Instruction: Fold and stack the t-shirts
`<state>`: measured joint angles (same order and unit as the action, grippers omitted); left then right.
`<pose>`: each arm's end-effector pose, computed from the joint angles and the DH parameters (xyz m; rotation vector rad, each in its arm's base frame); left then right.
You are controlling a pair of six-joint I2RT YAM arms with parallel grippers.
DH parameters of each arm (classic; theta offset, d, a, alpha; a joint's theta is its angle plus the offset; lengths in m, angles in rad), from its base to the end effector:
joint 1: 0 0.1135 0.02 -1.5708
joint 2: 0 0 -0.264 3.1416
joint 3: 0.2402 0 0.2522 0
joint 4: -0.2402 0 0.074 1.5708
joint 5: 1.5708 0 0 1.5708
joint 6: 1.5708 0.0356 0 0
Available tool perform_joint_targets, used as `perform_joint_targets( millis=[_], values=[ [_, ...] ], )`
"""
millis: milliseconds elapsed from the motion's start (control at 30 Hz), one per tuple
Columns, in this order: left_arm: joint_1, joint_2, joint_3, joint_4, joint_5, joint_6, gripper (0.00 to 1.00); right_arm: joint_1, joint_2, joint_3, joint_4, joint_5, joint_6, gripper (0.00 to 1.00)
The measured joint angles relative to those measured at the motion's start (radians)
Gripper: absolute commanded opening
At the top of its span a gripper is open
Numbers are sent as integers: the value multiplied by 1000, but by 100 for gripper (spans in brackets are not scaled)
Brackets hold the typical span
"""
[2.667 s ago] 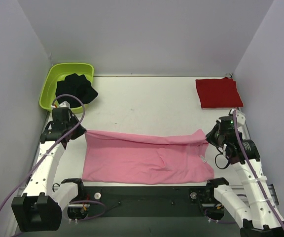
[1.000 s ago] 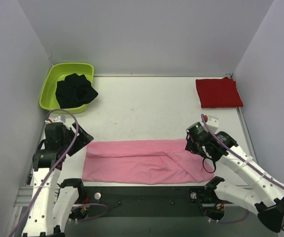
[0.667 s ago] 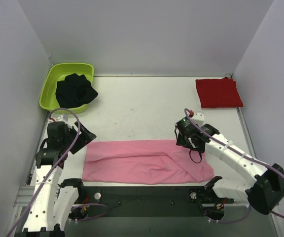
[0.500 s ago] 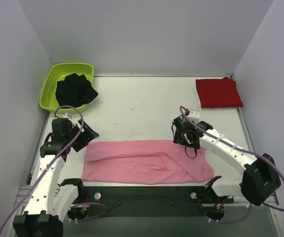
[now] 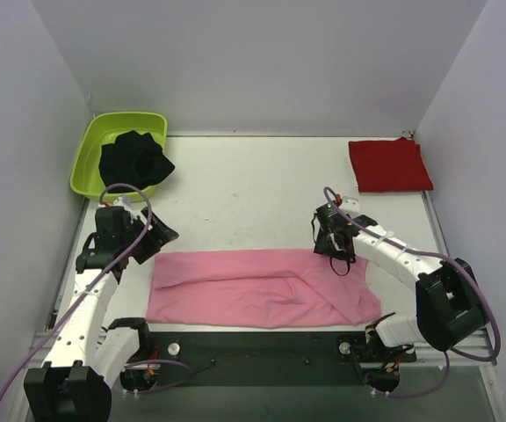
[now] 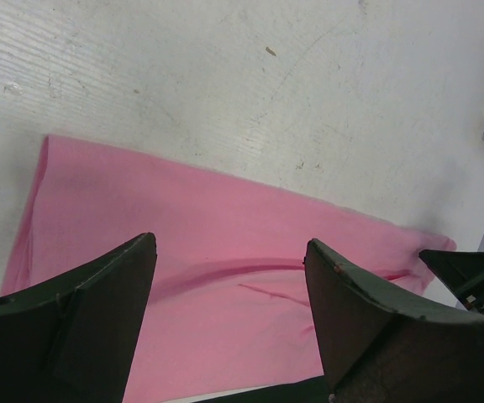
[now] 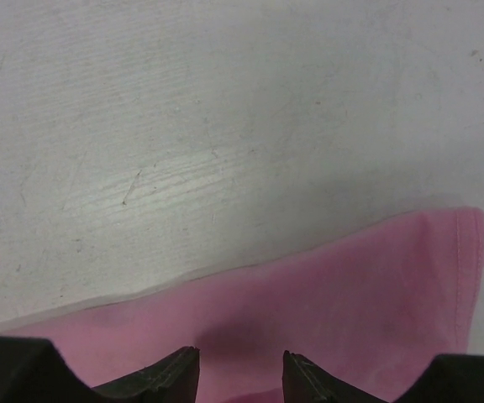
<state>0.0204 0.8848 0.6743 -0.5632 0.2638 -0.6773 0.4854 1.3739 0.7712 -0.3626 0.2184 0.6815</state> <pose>0.1825 -0.0056 0.2495 -0.6930 2.2968 -0.6262 0.2389 0.1173 0.1935 0.3316 2.4923 0.2025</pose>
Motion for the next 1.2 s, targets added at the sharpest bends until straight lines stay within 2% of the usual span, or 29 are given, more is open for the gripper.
perform_joint_targets(
  millis=[233, 533, 833, 1033, 1133, 1167, 1200],
  values=[
    [0, -1, -10, 3, 3, 0, 80, 35, 0, -68, 8, -8, 14, 20],
    [0, -25, -27, 6, 3, 0, 80, 79, -12, -98, 5, -6, 44, 4],
    [0, -50, -34, 8, 7, 0, 80, 203, -130, -104, -77, 9, 109, 0],
    [0, -66, -45, 7, 14, -8, 80, 369, -210, -104, -163, 35, 196, 2],
    [0, -79, -45, 7, 21, -17, 80, 484, -232, -103, -205, 46, 254, 10],
    [0, -84, -45, 7, 23, -19, 80, 525, -232, -101, -218, 48, 273, 16],
    [0, -87, -46, 7, 26, -20, 80, 568, -229, -98, -230, 48, 294, 27]
  ],
)
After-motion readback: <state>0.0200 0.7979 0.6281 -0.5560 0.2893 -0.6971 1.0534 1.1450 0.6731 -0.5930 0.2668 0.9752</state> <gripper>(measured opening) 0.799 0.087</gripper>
